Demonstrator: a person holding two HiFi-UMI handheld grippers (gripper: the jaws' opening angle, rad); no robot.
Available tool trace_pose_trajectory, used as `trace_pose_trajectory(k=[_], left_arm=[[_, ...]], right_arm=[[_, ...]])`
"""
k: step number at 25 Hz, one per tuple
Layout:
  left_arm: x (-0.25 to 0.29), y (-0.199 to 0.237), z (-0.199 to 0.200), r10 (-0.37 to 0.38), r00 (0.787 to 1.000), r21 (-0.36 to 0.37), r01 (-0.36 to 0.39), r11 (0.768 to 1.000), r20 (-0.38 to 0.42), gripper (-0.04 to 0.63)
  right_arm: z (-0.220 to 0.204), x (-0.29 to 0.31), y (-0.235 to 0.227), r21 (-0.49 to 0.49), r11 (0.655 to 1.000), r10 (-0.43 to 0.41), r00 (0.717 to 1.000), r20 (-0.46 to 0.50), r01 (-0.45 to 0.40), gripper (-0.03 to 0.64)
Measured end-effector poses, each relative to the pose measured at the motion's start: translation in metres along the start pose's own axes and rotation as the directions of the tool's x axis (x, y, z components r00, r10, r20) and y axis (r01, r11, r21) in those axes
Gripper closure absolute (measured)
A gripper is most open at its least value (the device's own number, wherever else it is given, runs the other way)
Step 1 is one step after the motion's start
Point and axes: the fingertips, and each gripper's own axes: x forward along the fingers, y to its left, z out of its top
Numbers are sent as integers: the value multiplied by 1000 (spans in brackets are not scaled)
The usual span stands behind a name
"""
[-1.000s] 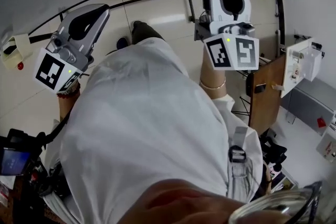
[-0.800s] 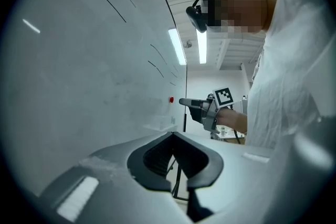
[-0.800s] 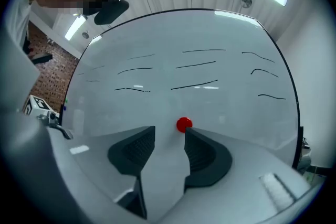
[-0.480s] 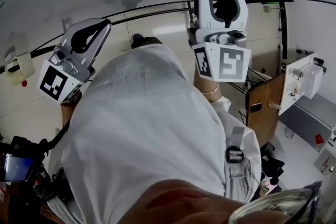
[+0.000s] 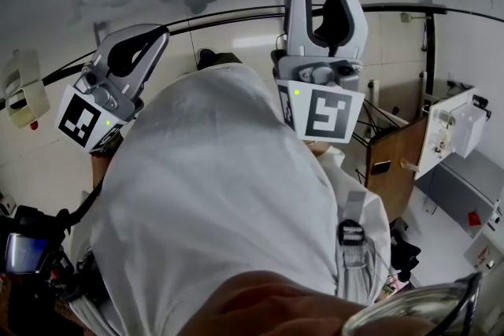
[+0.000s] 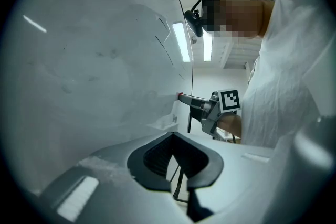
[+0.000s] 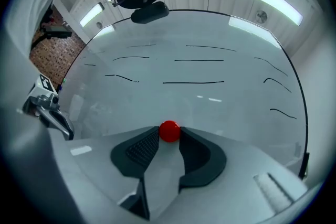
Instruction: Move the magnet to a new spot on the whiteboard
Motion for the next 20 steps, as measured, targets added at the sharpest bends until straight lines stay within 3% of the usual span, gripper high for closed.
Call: trace_pose_trajectory(k=[7, 11, 20], left_arm=[[-6, -3, -4, 2, 1000, 2, -2, 1000, -3, 595], [-25, -4, -14, 8, 1000, -8, -8, 1000, 0, 595], [-86, -29, -42, -23, 1000, -35, 22, 999, -14, 595]], right_arm=[[-2, -10, 4, -16, 1000, 26, 1000, 6, -26, 495], [-18, -27, 11, -25, 1000, 2, 999, -53, -4, 494], [-14, -90, 64, -44, 999, -35, 993, -112, 30, 494]])
